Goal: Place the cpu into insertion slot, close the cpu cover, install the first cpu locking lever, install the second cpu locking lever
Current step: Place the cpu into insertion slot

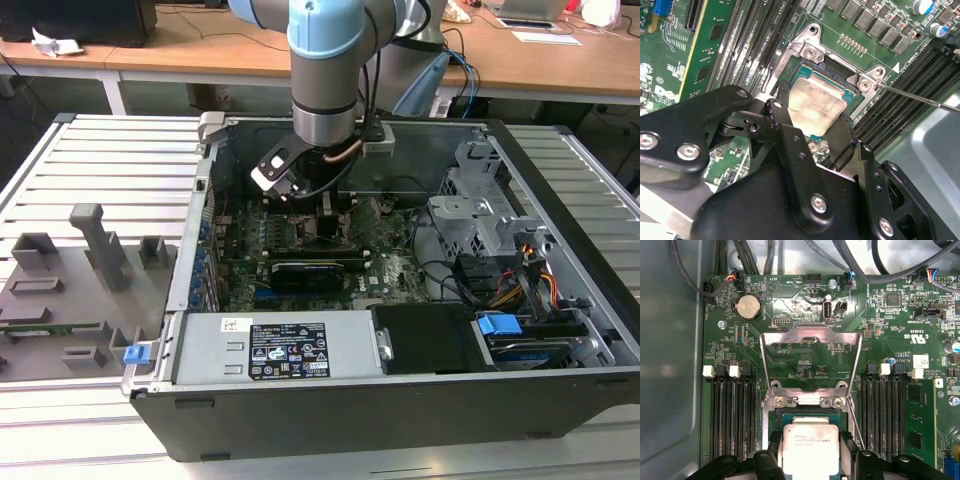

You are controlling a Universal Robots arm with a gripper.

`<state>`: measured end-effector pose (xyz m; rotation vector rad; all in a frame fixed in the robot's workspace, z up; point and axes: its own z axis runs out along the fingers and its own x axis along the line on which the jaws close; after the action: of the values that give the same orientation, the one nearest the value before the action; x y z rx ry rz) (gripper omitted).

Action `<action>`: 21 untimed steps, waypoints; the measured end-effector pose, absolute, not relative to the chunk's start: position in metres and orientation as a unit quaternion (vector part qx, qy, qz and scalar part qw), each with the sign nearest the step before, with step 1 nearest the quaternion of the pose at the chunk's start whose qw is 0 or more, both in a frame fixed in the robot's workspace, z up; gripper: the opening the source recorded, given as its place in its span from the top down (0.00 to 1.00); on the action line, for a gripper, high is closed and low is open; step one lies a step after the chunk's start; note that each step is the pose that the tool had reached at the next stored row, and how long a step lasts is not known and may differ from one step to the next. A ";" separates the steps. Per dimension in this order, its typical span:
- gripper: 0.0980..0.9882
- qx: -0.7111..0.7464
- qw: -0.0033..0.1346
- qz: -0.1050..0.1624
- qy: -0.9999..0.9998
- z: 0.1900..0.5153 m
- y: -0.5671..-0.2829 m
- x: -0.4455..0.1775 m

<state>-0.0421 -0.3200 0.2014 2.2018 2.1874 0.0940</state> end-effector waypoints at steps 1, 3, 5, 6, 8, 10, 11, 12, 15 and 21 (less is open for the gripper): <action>0.50 0.709 0.018 0.030 0.704 0.201 -0.320 -0.042; 0.50 0.709 0.018 0.030 0.704 0.201 -0.320 -0.042; 0.50 0.709 0.018 0.030 0.704 0.201 -0.320 -0.042; 0.50 0.709 0.018 0.030 0.704 0.201 -0.320 -0.042; 0.50 0.709 0.018 0.030 0.704 0.201 -0.320 -0.042; 0.42 0.709 0.018 0.030 0.704 0.201 -0.320 -0.042; 0.42 0.709 0.018 0.030 0.704 0.200 -0.320 -0.042; 0.42 0.709 0.018 0.031 0.704 0.200 -0.319 -0.042; 0.42 0.709 0.017 0.031 0.704 0.200 -0.318 -0.042; 0.42 0.709 0.016 0.032 0.704 0.207 -0.317 -0.042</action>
<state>-0.0422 -0.3168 0.2073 2.2055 2.1895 0.0982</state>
